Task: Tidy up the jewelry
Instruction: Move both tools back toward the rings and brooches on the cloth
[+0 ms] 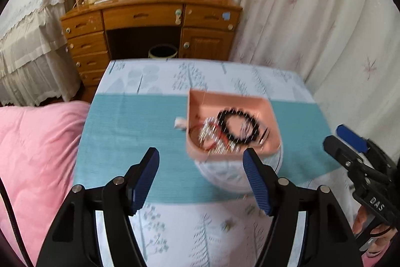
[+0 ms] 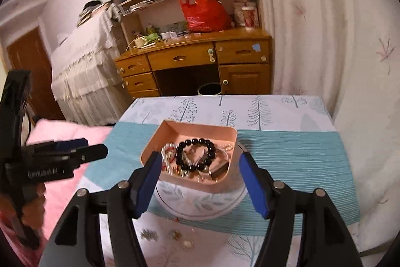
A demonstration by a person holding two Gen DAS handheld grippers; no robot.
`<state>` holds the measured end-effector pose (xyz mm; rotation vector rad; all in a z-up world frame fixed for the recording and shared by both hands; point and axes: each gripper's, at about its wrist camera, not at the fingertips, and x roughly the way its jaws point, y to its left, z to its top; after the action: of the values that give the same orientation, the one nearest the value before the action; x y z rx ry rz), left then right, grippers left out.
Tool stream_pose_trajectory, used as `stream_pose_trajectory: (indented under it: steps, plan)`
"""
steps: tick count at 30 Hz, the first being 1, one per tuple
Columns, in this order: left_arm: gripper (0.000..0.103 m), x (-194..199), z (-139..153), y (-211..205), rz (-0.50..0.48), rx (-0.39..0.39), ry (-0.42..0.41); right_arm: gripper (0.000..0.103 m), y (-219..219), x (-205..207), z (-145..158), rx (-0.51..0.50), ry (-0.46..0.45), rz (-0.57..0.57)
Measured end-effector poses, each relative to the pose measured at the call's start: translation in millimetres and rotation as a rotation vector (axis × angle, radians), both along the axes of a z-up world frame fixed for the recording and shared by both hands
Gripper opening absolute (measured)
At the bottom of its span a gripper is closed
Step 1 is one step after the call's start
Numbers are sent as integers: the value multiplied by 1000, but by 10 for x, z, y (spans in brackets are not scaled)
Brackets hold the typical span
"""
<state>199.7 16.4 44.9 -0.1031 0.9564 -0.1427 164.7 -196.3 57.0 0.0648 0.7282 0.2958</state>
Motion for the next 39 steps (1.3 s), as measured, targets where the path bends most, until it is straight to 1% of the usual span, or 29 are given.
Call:
stream_pose_trajectory:
  steps: [2,5,9,12,14,17,19,22,27,31,33,36,39]
  plan:
    - [68,-65,-87,18,7,20,32,65,27,-101,-40,-9,-12,24]
    - [68,-139,-230,-5,-8,49,75,65,64,-257,-143,-25,-32,63]
    - [68,-217,-430,-77,-40,56,131,65,93,-428,-308,-73,-36,97]
    - [71,-260,-583,-138,-68,69,153,65,85,-520,-440,-51,-17,126]
    - [71,-274,-690,-182,-94,83,177,65,76,-611,-520,-57,-37,137]
    - [71,-290,-850,-210,-126,70,209,65,83,-726,-650,-102,-71,130]
    - [71,-294,-951,-226,-151,60,228,65,77,-762,-731,-95,-60,129]
    - [71,-317,-1085,-264,-198,67,236,65,45,-766,-869,-81,-26,126]
    - [71,-360,-1265,-341,-271,119,245,65,83,-744,-984,-114,-12,126]
    - [71,-373,-1323,-388,-322,113,260,65,98,-751,-1043,-111,-7,144]
    - [71,-390,-1316,-422,-352,127,245,65,126,-755,-1071,-131,-4,152]
    - [72,-412,-1289,-453,-383,115,220,65,172,-765,-1108,-167,-9,178]
    - [72,-413,-1257,-499,-406,72,196,65,213,-746,-1148,-174,10,203]
